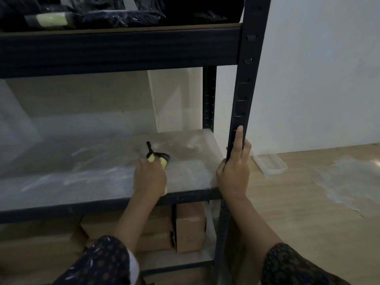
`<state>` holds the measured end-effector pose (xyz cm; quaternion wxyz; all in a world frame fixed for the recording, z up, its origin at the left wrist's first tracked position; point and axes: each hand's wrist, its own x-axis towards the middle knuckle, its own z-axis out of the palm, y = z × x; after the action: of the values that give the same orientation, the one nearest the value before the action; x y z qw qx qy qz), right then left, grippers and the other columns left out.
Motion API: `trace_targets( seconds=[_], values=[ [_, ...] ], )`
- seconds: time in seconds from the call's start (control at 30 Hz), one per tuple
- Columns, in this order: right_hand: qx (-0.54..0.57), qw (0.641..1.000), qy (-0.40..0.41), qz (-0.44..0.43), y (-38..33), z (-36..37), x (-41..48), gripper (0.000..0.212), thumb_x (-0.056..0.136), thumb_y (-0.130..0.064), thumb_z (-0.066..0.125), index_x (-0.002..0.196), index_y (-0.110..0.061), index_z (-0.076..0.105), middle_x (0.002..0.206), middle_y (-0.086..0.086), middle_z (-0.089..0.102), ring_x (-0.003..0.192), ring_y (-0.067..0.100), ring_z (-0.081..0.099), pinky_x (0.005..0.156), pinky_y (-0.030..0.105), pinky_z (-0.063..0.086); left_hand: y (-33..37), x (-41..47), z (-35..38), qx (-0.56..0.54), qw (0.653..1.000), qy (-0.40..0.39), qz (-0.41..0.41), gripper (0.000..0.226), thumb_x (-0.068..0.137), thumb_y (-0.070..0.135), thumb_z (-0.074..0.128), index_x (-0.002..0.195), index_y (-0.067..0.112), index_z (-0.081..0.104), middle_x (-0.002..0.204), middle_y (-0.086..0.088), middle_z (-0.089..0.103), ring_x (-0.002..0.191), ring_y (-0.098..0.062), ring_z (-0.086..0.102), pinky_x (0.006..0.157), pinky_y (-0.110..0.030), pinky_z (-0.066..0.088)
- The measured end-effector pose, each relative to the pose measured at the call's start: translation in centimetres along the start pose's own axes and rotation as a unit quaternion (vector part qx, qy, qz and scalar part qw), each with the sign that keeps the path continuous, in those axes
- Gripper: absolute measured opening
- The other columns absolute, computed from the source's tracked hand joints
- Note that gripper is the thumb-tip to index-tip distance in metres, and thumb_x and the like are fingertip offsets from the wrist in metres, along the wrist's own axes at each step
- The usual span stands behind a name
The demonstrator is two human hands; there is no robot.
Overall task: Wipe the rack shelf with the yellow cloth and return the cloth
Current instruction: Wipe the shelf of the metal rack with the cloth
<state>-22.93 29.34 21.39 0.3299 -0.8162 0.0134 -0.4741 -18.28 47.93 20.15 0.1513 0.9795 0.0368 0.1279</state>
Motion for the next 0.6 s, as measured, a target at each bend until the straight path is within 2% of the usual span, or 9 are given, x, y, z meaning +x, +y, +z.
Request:
trace_targets(
  seconds=[0.07, 0.17, 0.23, 0.33, 0.47, 0.53, 0.6],
  values=[
    [0.006, 1.000, -0.003, -0.004, 0.1, -0.1, 0.0, 0.104, 0.070, 0.018, 0.046, 0.147, -0.034, -0.001, 0.126, 0.018, 0.045, 0.072, 0.020, 0.049, 0.047, 0.023, 0.040, 3.4, -0.9, 1.1, -0.044, 0.995, -0.004, 0.088, 0.034, 0.095, 0.014, 0.043, 0.128, 0.008, 0.052, 0.126, -0.023, 0.051, 0.109, -0.037, 0.049, 0.092, -0.042, 0.043],
    [0.020, 0.999, -0.020, -0.017, 0.5, -0.3, 0.1, 0.095, 0.076, 0.007, 0.043, 0.148, -0.035, -0.003, 0.123, 0.019, 0.043, 0.074, 0.020, 0.049, 0.051, 0.022, 0.040, 7.7, -2.8, 2.3, -0.002, 0.982, 0.009, 0.190, 0.043, 0.094, 0.018, 0.048, 0.137, 0.014, 0.043, 0.127, -0.014, 0.047, 0.111, -0.026, 0.046, 0.092, -0.034, 0.043],
    [0.029, 0.999, -0.027, -0.026, 0.7, -0.4, 0.3, 0.089, 0.080, 0.000, 0.042, 0.148, -0.035, -0.004, 0.122, 0.019, 0.042, 0.075, 0.017, 0.045, 0.053, 0.022, 0.040, 7.5, -2.0, 2.7, 0.034, 0.984, 0.019, 0.175, 0.049, 0.093, 0.017, 0.048, 0.141, 0.016, 0.039, 0.130, -0.015, 0.041, 0.115, -0.027, 0.040, 0.094, -0.034, 0.037],
    [0.040, 0.998, -0.035, -0.029, 1.1, -0.3, 0.2, 0.096, 0.082, 0.008, 0.051, 0.148, -0.035, -0.004, 0.123, 0.018, 0.041, 0.073, 0.015, 0.045, 0.053, 0.022, 0.041, 4.1, 0.0, 1.9, 0.070, 0.993, -0.007, 0.096, 0.047, 0.093, 0.016, 0.045, 0.139, 0.015, 0.042, 0.138, -0.019, 0.036, 0.122, -0.033, 0.035, 0.102, -0.038, 0.032],
    [0.045, 0.998, -0.037, -0.032, 1.2, -0.3, 0.2, 0.092, 0.086, 0.002, 0.056, 0.148, -0.034, -0.003, 0.120, 0.016, 0.042, 0.074, 0.009, 0.042, 0.055, 0.016, 0.038, 0.3, 2.4, 0.7, 0.091, 0.996, -0.021, 0.010, 0.045, 0.091, 0.014, 0.044, 0.136, 0.010, 0.045, 0.133, -0.023, 0.037, 0.116, -0.035, 0.037, 0.099, -0.036, 0.033],
    [0.058, 0.997, -0.033, -0.034, 1.2, -0.7, 0.2, 0.086, 0.091, -0.011, 0.061, 0.149, -0.032, 0.001, 0.119, 0.009, 0.043, 0.079, 0.000, 0.041, 0.062, 0.006, 0.039, 0.2, 2.6, 0.3, 0.051, 0.998, -0.026, 0.005, 0.042, 0.095, 0.013, 0.039, 0.137, 0.010, 0.045, 0.133, -0.025, 0.037, 0.116, -0.036, 0.037, 0.098, -0.036, 0.034],
    [0.114, 0.993, -0.035, -0.006, 1.2, -1.3, 0.2, 0.084, 0.090, -0.026, 0.063, 0.151, -0.028, 0.005, 0.124, -0.006, 0.041, 0.096, -0.015, 0.041, 0.080, -0.004, 0.036, 1.5, 2.0, 0.3, 0.003, 0.998, -0.026, 0.062, 0.043, 0.098, 0.015, 0.036, 0.140, 0.014, 0.044, 0.136, -0.025, 0.037, 0.119, -0.037, 0.037, 0.099, -0.038, 0.033]
  ],
)
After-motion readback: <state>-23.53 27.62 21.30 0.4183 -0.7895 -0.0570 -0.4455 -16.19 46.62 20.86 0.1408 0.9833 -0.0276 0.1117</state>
